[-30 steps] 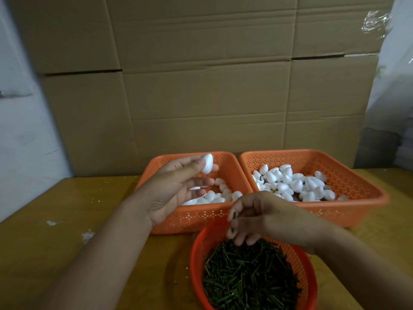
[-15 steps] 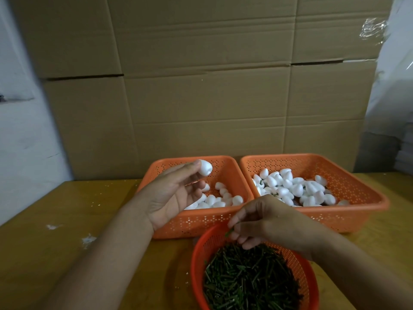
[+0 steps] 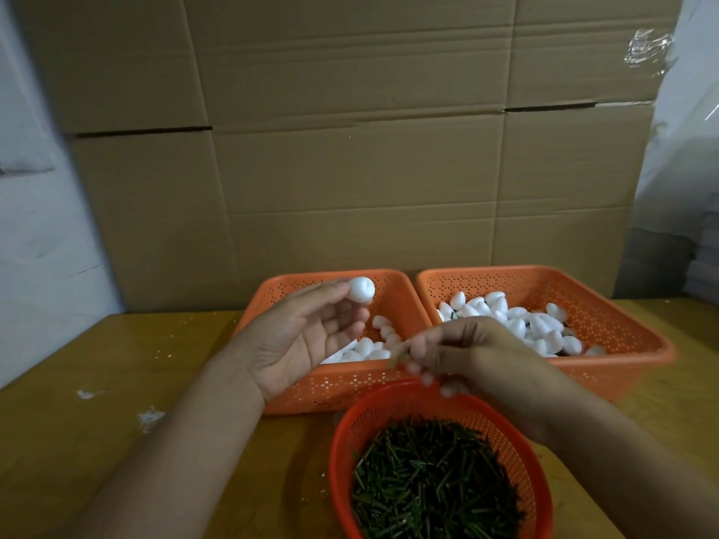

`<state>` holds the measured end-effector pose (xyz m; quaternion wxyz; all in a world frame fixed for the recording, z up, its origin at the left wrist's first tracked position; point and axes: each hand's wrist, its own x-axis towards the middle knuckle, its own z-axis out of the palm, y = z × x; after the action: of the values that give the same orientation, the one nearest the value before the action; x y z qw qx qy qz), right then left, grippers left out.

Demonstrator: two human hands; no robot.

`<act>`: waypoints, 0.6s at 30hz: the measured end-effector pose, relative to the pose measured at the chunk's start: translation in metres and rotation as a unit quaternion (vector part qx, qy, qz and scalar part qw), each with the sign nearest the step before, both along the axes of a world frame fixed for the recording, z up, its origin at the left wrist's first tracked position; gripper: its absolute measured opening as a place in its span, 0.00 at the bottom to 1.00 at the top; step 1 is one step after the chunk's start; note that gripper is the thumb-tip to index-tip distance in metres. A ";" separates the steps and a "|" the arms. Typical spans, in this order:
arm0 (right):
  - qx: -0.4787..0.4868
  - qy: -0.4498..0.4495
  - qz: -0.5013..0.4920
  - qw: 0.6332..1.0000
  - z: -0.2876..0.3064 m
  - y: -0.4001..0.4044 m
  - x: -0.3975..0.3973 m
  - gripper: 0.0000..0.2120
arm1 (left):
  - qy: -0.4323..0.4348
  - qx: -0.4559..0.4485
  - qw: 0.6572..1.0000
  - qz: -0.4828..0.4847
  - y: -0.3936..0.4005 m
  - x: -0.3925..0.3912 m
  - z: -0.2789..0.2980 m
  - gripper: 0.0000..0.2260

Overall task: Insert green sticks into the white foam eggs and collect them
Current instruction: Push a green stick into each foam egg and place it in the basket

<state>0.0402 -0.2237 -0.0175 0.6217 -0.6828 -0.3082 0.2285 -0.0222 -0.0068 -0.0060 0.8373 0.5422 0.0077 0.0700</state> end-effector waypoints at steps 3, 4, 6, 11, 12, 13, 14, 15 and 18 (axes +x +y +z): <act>0.102 0.053 -0.050 0.992 0.004 0.001 0.000 0.06 | -0.008 0.012 1.000 -0.003 -0.003 -0.001 0.000 0.05; 0.131 0.063 -0.063 0.987 0.006 0.001 -0.001 0.05 | -0.012 0.018 1.000 -0.005 -0.004 -0.001 0.000 0.07; 0.171 0.058 -0.090 0.979 0.008 0.002 -0.003 0.06 | -0.015 0.034 0.999 -0.011 -0.006 -0.002 0.000 0.10; 0.201 0.007 -0.145 0.969 0.009 0.003 -0.010 0.05 | -0.018 0.046 0.999 -0.016 -0.011 -0.005 0.001 0.09; 0.202 0.000 -0.151 0.968 0.009 0.004 -0.011 0.03 | -0.019 0.046 0.999 -0.016 -0.012 -0.006 0.001 0.09; 0.199 -0.012 -0.158 0.967 0.008 0.004 -0.011 0.04 | -0.019 0.047 0.999 -0.014 -0.012 -0.006 0.002 0.08; 0.195 -0.024 -0.166 0.966 0.008 0.004 -0.011 0.07 | -0.019 0.049 0.999 -0.012 -0.013 -0.006 0.002 0.09; 0.192 -0.034 -0.172 0.966 0.008 0.004 -0.011 0.09 | -0.019 0.051 0.998 -0.010 -0.013 -0.007 0.003 0.09; 0.184 -0.040 -0.182 0.965 0.009 0.004 -0.012 0.10 | -0.019 0.056 0.998 -0.008 -0.014 -0.008 0.003 0.10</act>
<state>0.0281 -0.2197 -0.0089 0.7549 -0.6099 -0.2400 0.0227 -0.0299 -0.0204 -0.0028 0.8064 0.5866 -0.0164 0.0734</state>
